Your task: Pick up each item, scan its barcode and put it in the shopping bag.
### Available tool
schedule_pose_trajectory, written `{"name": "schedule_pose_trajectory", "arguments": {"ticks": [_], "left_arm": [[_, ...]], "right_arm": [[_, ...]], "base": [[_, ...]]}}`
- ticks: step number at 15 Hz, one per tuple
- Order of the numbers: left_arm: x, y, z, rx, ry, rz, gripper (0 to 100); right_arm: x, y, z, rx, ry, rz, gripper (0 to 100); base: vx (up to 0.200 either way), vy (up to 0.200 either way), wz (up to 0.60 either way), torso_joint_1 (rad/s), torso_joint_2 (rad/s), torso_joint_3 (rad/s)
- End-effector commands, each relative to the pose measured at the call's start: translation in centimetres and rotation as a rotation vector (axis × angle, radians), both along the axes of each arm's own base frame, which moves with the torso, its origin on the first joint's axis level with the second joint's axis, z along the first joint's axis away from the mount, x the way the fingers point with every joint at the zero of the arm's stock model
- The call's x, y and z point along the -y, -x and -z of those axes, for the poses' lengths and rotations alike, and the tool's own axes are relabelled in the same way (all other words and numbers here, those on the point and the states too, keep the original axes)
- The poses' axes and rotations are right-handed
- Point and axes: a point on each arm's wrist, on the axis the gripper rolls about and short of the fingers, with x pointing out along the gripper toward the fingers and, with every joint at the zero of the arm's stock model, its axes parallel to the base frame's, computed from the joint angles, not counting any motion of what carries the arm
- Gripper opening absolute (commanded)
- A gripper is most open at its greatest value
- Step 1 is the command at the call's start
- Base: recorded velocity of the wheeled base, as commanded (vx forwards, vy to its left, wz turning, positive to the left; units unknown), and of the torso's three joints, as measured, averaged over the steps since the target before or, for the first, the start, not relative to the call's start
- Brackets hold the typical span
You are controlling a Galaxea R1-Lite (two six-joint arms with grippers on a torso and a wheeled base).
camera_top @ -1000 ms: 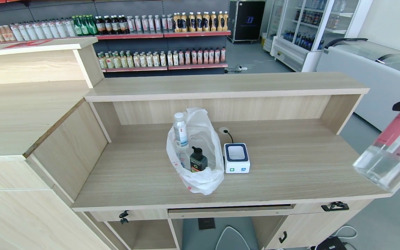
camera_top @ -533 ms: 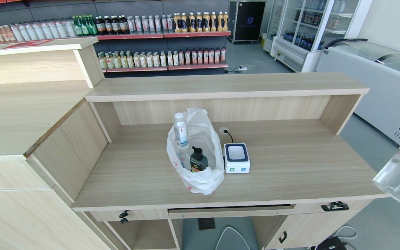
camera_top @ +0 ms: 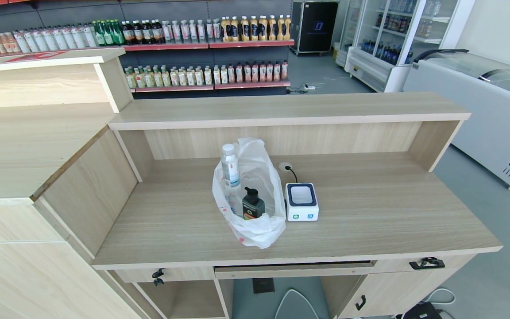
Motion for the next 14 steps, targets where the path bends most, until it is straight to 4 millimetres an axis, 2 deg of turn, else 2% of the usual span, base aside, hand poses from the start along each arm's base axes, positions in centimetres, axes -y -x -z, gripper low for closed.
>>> {"name": "schedule_pose_trajectory", "arguments": {"ticks": [1,11,13,14], "left_arm": [[0.0,0.0,0.0,-0.001,0.0,0.0,100],[0.0,0.0,0.0,-0.001,0.0,0.0,100],[0.0,0.0,0.0,-0.001,0.0,0.0,100],[0.0,0.0,0.0,-0.001,0.0,0.0,100]], "right_arm": [[0.2,0.6,-0.1,0.018,-0.006,-0.004,0],[0.4,1.4,0.2,0.029,-0.01,0.008,0],[0.4,1.0,0.4,0.015,-0.001,0.04,0],[0.4,0.1,0.7,0.002,0.032,0.11,0]], "base": [[0.0,0.0,0.0,0.0,0.0,0.0],[0.0,0.0,0.0,0.0,0.0,0.0],[0.0,0.0,0.0,0.0,0.0,0.0],[0.0,0.0,0.0,0.0,0.0,0.0]]}}
